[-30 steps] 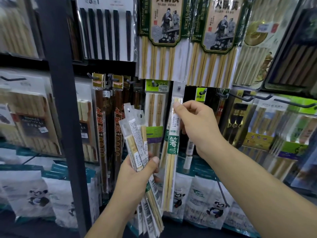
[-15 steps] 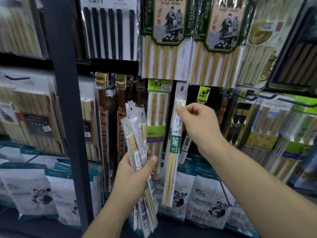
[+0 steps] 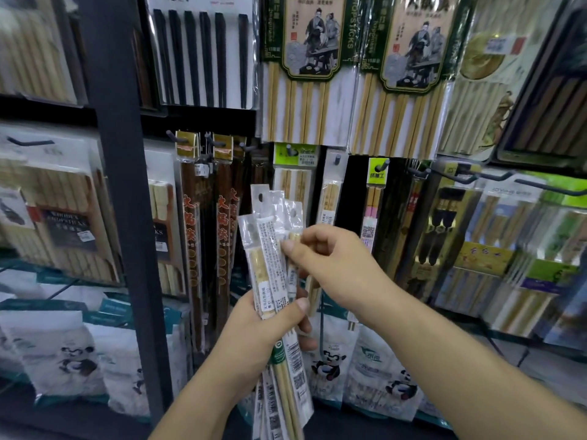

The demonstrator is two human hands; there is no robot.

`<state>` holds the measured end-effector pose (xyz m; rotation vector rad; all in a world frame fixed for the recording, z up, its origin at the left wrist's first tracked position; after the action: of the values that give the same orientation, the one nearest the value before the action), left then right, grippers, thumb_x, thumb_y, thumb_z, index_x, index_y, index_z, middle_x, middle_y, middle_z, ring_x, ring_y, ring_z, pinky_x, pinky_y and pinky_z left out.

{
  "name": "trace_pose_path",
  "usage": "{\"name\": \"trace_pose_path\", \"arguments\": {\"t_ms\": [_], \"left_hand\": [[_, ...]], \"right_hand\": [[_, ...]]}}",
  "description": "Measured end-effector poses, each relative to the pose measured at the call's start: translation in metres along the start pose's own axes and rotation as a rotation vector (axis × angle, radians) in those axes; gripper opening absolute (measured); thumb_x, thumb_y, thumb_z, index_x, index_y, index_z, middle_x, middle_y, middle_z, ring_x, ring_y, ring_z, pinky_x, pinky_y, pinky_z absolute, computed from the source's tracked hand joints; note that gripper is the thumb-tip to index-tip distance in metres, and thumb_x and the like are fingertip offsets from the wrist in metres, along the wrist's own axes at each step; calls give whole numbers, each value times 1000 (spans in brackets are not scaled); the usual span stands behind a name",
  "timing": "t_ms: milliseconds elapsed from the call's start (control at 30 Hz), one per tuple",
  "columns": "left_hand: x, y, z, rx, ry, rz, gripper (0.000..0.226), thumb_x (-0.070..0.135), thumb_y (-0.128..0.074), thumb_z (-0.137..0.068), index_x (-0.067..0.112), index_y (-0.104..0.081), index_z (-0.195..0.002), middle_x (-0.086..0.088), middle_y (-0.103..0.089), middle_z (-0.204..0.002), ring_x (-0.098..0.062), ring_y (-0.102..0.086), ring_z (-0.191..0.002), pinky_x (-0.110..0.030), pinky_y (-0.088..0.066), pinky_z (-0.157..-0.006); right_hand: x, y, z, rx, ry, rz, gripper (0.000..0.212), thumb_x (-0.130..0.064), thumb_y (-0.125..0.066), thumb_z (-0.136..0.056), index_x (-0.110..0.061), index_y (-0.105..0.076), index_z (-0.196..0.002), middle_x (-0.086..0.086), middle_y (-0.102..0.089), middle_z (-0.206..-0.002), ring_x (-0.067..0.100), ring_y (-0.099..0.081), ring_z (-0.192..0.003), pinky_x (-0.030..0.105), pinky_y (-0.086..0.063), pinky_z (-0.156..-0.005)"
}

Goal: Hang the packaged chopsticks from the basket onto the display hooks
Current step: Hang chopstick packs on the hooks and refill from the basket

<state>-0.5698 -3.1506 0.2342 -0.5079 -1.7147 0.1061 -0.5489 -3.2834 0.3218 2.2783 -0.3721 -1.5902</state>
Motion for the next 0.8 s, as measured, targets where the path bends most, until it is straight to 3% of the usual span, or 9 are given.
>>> {"name": "trace_pose_path", "arguments": {"t_ms": [100, 233, 333, 367, 433, 500, 633, 800], "left_hand": [[0, -1, 1, 16, 5, -20, 10, 19, -76, -80, 26, -77, -87, -5, -71, -78, -24, -71, -73, -42, -62, -65], [0, -1, 2, 29, 28, 44, 15, 17, -72, -82, 23, -79, -94, -19, -76, -92, -35, -76, -86, -45, -63, -68], [2, 0, 1, 86, 43, 96, 8, 17, -73, -82, 21, -77, -87, -18, -77, -97, -38, -76, -92, -48, -64, -72], [3, 0, 1, 118, 33, 60, 7, 16, -74, -84, 23, -76, -82, -12, -78, -95, -31, -77, -92, -42, -63, -72], [3, 3, 1, 161, -1, -75, 26, 10, -72, -93, 27, -77, -73, -2, -79, -87, -16, -76, -83, -23, -59, -69], [3, 4, 1, 160, -18, -131, 32, 3, -63, -97, 20, -75, -74, -3, -77, -82, -13, -74, -77, -16, -55, -67], [0, 6, -1, 171, -15, -198, 16, 1, -61, -98, 4, -65, -83, -6, -73, -75, -15, -70, -70, -17, -55, -64], [0, 7, 0, 118, 14, -279, 35, 4, -59, -100, 17, -64, -68, -8, -66, -68, -19, -65, -66, -25, -57, -66]], "right_hand": [[0, -1, 0, 20, 7, -26, 30, -39, -75, -90, -10, -72, -92, 15, -69, -82, 8, -57, -68, 20, -46, -61], [6, 5, 0, 97, 3, -78, 33, -35, -75, -91, -3, -68, -88, 14, -57, -72, 15, -53, -66, 31, -48, -63], [2, 12, -2, 179, 42, -119, 29, -35, -70, -95, -10, -67, -80, 1, -54, -67, 11, -49, -61, 28, -45, -60], [-2, 17, -4, 215, 67, -132, 30, -36, -68, -96, -13, -67, -78, -2, -53, -65, 10, -47, -60, 27, -44, -59], [-12, 27, -7, 293, 126, -154, 31, -35, -65, -99, -14, -67, -76, -5, -52, -62, 9, -46, -58, 24, -43, -58], [-22, 36, -11, 346, 174, -156, 32, -34, -63, -100, -13, -67, -75, -4, -53, -63, 9, -46, -58, 24, -43, -58], [-30, 42, -21, 382, 158, -121, 35, -36, -64, -99, -13, -66, -73, -3, -54, -62, 10, -48, -56, 29, -45, -59], [-27, 45, -30, 395, 111, -90, 39, -37, -63, -100, -14, -61, -69, -5, -47, -56, 11, -44, -52, 29, -44, -58]]}}
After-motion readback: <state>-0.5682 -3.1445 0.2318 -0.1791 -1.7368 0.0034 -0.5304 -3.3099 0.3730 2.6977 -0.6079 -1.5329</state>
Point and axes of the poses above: each hand's wrist, its own z-axis away from the middle knuckle, its own y-axis out of the back of the hand, x = y × z, the point moved 2 cm from there along -z, towards the middle knuckle
